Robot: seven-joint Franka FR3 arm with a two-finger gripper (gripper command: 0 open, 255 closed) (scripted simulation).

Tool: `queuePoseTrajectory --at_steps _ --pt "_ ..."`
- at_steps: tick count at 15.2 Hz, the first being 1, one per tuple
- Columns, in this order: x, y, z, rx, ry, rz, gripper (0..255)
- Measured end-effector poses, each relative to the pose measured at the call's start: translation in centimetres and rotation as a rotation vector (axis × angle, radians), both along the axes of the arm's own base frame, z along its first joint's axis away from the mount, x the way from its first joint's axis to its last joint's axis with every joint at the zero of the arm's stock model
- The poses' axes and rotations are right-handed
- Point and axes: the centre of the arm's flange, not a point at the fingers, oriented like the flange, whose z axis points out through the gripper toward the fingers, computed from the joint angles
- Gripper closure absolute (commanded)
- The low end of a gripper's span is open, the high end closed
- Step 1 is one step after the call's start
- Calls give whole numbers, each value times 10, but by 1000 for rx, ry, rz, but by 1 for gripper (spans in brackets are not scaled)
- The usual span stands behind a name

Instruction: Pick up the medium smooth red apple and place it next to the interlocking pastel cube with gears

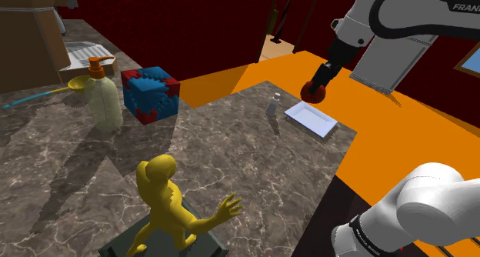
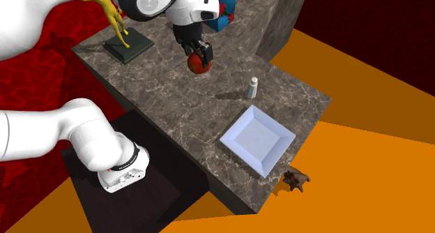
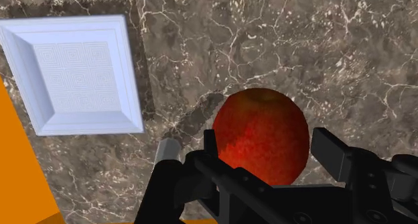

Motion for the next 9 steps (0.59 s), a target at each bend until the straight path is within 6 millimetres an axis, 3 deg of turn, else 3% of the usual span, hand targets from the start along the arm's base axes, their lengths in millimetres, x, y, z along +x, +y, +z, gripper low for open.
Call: queuePoseTrajectory --at_steps 9 --pt "79 91 -2 0 1 0 255"
